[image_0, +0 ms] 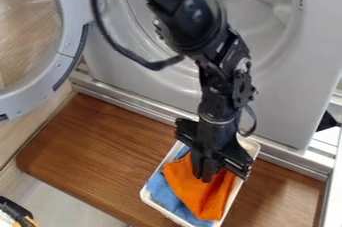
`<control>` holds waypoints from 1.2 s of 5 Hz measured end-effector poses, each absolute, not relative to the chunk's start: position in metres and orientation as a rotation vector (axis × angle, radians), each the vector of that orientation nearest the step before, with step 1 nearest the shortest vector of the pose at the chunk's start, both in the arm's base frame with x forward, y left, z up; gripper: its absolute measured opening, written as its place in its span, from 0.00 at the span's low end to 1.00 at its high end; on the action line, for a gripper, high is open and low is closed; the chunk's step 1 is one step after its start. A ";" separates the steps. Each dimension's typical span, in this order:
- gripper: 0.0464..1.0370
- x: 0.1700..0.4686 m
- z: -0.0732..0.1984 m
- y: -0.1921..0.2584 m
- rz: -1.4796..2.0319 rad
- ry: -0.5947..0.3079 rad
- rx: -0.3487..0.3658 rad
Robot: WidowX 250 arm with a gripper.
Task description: Take the orange cloth from the white basket and put it inside the washing machine
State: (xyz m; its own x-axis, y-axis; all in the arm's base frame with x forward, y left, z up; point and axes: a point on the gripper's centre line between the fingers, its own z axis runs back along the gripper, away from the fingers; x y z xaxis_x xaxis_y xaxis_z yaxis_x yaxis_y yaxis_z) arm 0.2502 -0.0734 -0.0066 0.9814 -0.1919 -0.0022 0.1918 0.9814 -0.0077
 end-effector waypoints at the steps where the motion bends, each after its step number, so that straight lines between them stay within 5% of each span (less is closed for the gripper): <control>1: 0.44 0.249 -0.009 -0.074 -0.190 -0.017 -0.016; 2: 0.76 0.248 -0.019 -0.073 -0.192 0.014 -0.008; 3: 0.97 0.253 -0.028 -0.071 -0.175 0.035 -0.003; 5: 0.93 0.257 -0.048 -0.069 -0.158 0.089 0.000; 6: 0.62 0.258 -0.053 -0.067 -0.131 0.087 -0.008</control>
State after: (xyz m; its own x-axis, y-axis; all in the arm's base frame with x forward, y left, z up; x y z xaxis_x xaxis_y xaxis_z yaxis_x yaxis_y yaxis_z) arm 0.2583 -0.0672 -0.0525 0.9877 -0.1306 -0.0859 0.1299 0.9914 -0.0135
